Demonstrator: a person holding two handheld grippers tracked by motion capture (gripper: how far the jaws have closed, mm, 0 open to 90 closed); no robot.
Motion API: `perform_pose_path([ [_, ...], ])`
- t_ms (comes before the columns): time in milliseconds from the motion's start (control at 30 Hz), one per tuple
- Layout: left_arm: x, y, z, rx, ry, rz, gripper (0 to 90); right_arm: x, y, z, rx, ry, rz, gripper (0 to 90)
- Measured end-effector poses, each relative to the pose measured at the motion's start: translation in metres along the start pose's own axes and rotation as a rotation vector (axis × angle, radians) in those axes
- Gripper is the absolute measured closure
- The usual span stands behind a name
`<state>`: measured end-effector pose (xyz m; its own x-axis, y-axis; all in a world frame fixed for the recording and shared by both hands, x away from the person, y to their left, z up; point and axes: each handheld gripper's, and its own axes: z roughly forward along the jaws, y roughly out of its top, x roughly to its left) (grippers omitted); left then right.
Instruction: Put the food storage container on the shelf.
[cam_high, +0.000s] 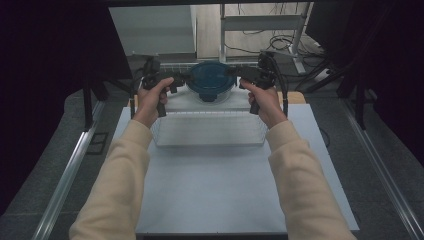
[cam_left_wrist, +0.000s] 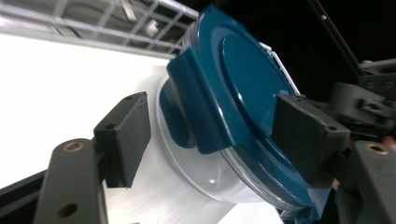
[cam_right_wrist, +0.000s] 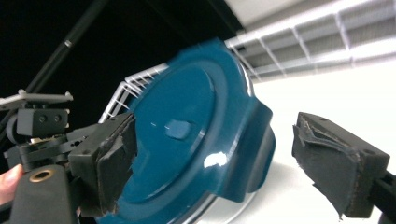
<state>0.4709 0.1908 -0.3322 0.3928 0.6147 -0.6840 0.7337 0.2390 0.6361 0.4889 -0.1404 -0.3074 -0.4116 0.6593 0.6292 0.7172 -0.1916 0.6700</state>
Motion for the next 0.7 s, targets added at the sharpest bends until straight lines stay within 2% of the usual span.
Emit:
perform_pose_path([
  [67,-0.004,-0.001,-0.007,-0.014,0.010,0.031,25.6,0.003,-0.001,-0.007,-0.013,-0.007,-0.036,13.1],
  [167,-0.013,-0.005,-0.019,-0.016,0.029,0.102,24.3,0.009,-0.002,-0.016,0.006,-0.001,-0.104,14.2],
  [233,-0.019,-0.011,-0.026,-0.030,0.044,0.147,24.3,0.014,-0.006,-0.022,0.012,-0.007,-0.180,15.0],
  [333,-0.023,-0.021,-0.037,-0.044,0.036,0.180,24.6,0.021,-0.013,-0.031,0.023,-0.041,-0.283,15.6],
  [400,-0.025,-0.029,-0.044,-0.032,0.025,0.201,24.7,0.024,-0.018,-0.038,0.022,-0.056,-0.326,16.0],
  [500,-0.030,-0.046,-0.055,-0.009,0.018,0.255,25.4,0.025,-0.027,-0.047,0.020,-0.056,-0.365,16.9],
  [600,-0.033,-0.064,-0.065,-0.004,0.017,0.291,25.5,0.022,-0.038,-0.058,0.024,-0.042,-0.383,17.7],
  [700,-0.032,-0.086,-0.076,-0.002,0.018,0.327,25.3,0.019,-0.054,-0.070,0.029,-0.037,-0.420,18.0],
])
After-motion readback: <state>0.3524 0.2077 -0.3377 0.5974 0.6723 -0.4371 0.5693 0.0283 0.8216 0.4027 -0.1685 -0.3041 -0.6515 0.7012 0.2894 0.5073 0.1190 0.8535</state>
